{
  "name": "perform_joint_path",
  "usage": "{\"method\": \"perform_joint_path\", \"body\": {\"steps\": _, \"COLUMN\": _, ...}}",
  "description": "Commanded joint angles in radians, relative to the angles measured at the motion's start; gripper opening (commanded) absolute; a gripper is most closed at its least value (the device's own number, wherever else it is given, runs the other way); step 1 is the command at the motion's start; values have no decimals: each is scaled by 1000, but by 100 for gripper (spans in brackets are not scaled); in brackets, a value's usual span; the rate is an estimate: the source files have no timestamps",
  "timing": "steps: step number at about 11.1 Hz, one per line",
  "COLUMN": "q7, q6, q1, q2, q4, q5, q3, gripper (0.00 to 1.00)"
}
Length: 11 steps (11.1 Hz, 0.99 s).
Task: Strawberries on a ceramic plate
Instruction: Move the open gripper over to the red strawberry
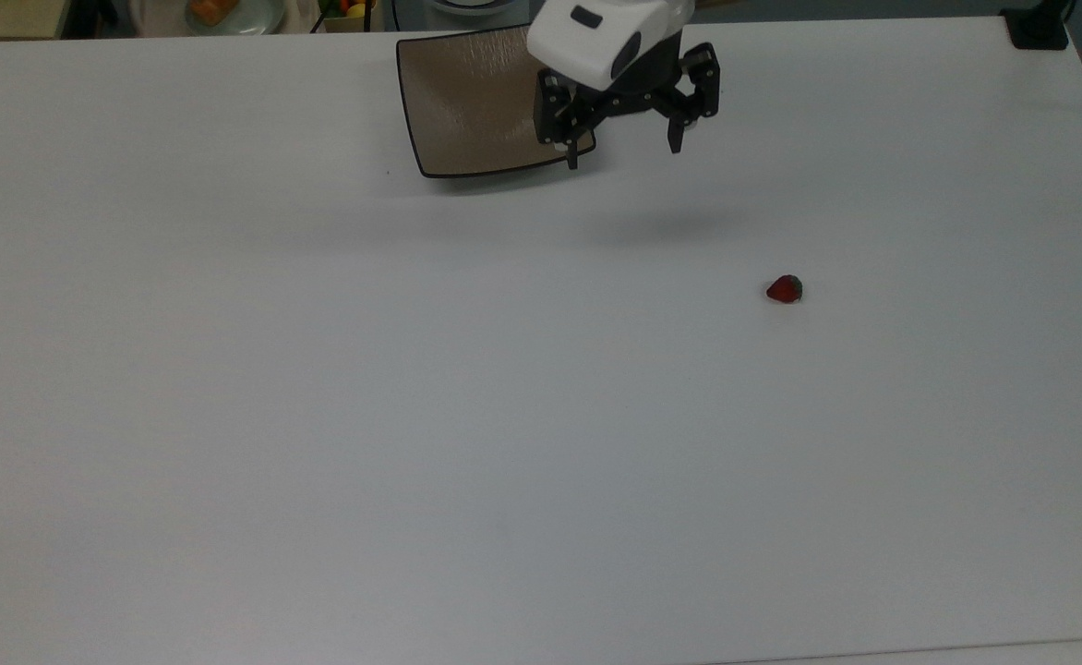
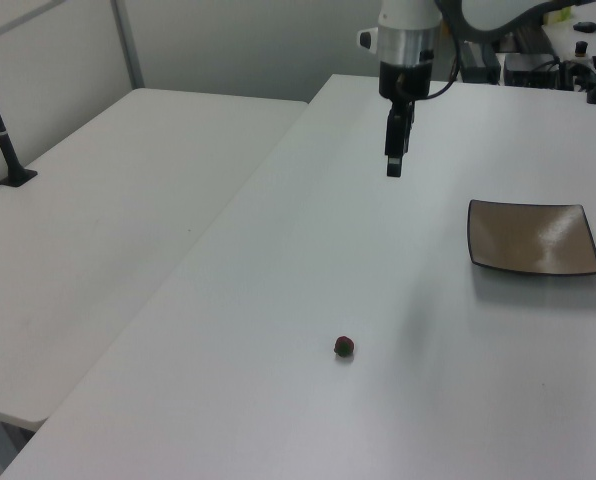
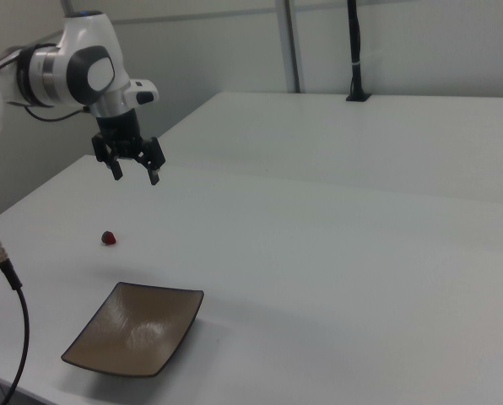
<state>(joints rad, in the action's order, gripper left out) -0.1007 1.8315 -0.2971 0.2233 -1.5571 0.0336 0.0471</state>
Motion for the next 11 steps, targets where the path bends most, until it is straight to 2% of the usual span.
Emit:
{"method": "perform_joint_path", "body": {"steps": 1, "q7": 4, "q6": 90, "q1": -14, "q2": 56, "q4": 15, "q5": -3, "q3": 25, "gripper": 100}}
{"method": "perform_joint_path", "body": {"steps": 11, "q7": -23, "q6": 316, "q1": -132, "q2": 238, "q4": 5, "q5": 0, "q3": 37, "gripper": 100}}
